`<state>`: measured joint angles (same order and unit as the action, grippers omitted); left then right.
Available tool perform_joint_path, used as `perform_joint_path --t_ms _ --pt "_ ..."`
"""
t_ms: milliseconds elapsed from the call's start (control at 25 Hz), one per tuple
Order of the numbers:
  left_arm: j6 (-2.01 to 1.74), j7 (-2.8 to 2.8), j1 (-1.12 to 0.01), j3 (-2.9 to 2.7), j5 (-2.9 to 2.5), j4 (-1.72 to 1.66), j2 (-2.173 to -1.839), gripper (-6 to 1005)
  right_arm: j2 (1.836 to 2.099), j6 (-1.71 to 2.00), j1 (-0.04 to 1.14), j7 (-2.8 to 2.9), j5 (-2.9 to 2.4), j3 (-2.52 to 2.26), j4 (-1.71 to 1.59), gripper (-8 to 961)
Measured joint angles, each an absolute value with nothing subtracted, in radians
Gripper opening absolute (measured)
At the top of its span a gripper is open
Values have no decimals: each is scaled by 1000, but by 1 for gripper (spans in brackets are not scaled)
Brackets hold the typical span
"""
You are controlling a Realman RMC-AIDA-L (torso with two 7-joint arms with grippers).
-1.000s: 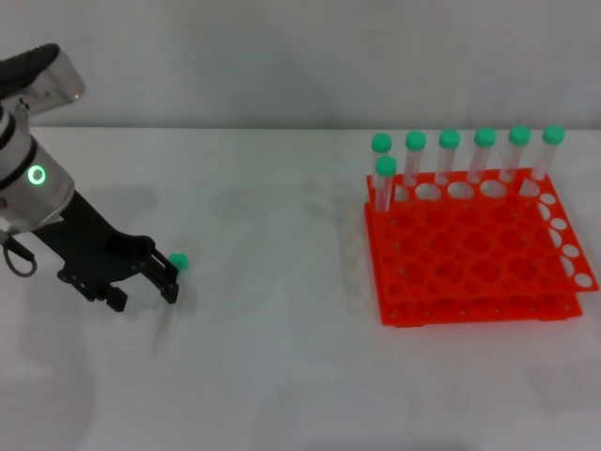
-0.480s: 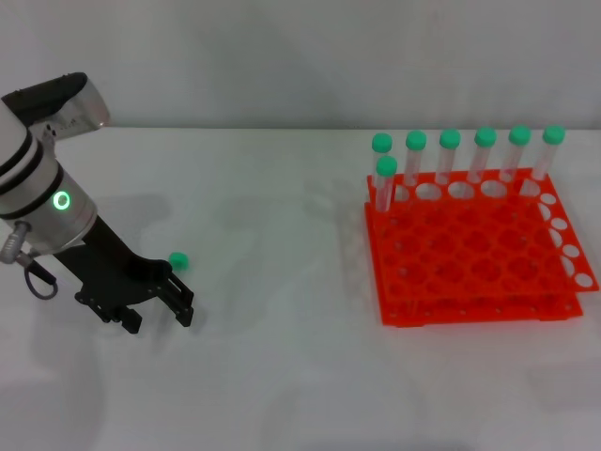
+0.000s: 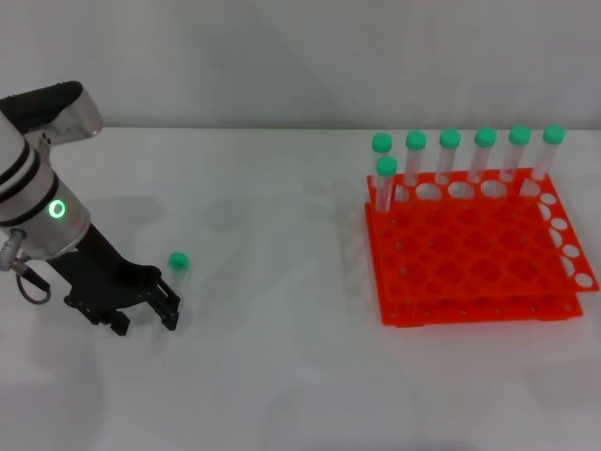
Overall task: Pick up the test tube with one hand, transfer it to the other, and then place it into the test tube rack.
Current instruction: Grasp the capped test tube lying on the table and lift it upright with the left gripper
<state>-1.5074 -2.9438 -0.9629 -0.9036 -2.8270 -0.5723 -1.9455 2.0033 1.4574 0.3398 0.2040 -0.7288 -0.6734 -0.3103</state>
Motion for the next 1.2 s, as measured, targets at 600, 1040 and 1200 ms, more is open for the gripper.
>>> perform_joint_path --t_ms 600,1040,1200 --pt "-1485 -2940 -965 -903 -2830 -563 -1960 572 2003 1462 343 204 -729 -674 -310 842" --pt "-1468 -2941 -964 -904 -2832 -541 -1963 573 2003 1462 348 204 -730 -675 -306 841" --pt "-1463 -2944 -962 -904 -2832 -541 -1963 552 2003 1462 349 204 -730 -675 -306 841"
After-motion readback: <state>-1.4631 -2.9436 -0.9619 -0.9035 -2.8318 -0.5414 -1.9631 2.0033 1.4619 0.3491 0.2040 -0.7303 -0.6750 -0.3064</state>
